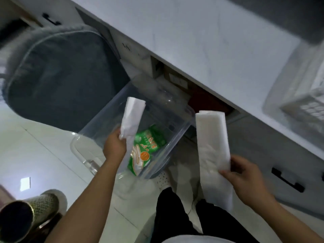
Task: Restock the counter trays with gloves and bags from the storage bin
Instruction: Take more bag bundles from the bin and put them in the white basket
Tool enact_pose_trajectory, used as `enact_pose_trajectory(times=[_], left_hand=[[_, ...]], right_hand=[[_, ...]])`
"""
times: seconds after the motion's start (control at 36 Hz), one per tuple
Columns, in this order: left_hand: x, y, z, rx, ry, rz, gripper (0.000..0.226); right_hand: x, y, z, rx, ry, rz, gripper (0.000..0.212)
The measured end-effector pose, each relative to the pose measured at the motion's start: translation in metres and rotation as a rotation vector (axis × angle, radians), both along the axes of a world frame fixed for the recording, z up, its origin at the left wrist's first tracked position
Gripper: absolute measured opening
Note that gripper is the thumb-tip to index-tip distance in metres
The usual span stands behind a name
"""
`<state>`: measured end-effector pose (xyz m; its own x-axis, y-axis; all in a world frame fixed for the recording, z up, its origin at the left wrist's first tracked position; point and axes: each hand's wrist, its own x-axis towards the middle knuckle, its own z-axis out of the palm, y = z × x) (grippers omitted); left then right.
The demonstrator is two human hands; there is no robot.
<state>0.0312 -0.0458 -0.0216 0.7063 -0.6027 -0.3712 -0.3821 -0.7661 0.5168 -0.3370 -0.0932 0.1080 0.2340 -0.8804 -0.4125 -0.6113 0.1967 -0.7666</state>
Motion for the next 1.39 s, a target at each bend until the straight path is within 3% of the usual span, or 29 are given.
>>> enact_pose_trajectory(times=[0.14, 0.25, 0.36, 0.47, 0.58, 0.75, 1.03, 1.17, 1.39], left_hand=[[-0.057, 0.03, 0.095, -0.305, 0.194, 0.16, 0.022], [-0.103, 0.038, 0.152, -0.491, 0.441, 0.29, 0.034], [-0.149, 0.033, 0.191, -0.601, 0.714, 0.281, 0.037], [-0.188, 0.024, 0.222, -0.606, 0.836, 0.227, 0.04], [-0.213, 0.019, 0.247, -0.65, 0.944, 0.104, 0.044], [-0.239, 0.014, 0.263, -0.615, 0.961, -0.1, 0.049], [-0.289, -0.002, 0.263, -0.583, 1.163, -0.152, 0.05], [-0.317, -0.018, 0.271, -0.597, 1.055, -0.275, 0.071], [-0.356, -0.051, 0.287, -0.623, 1.015, -0.367, 0.062]], right_hand=[[-0.021, -0.016, 0.039, -0.009, -0.176, 0.051, 0.055], [-0.037, -0.029, 0.068, 0.032, -0.319, 0.11, 0.041], [-0.043, -0.045, 0.107, 0.116, -0.491, 0.212, 0.039], [-0.038, -0.059, 0.159, 0.198, -0.686, 0.372, 0.044], [-0.032, -0.065, 0.184, 0.174, -0.682, 0.423, 0.041], [-0.042, -0.049, 0.168, 0.09, -0.643, 0.213, 0.026], [-0.099, -0.044, 0.159, 0.063, -0.609, -0.031, 0.022], [-0.125, -0.047, 0.164, 0.064, -0.68, -0.141, 0.023], [-0.179, -0.073, 0.176, -0.089, -0.605, -0.122, 0.03]])
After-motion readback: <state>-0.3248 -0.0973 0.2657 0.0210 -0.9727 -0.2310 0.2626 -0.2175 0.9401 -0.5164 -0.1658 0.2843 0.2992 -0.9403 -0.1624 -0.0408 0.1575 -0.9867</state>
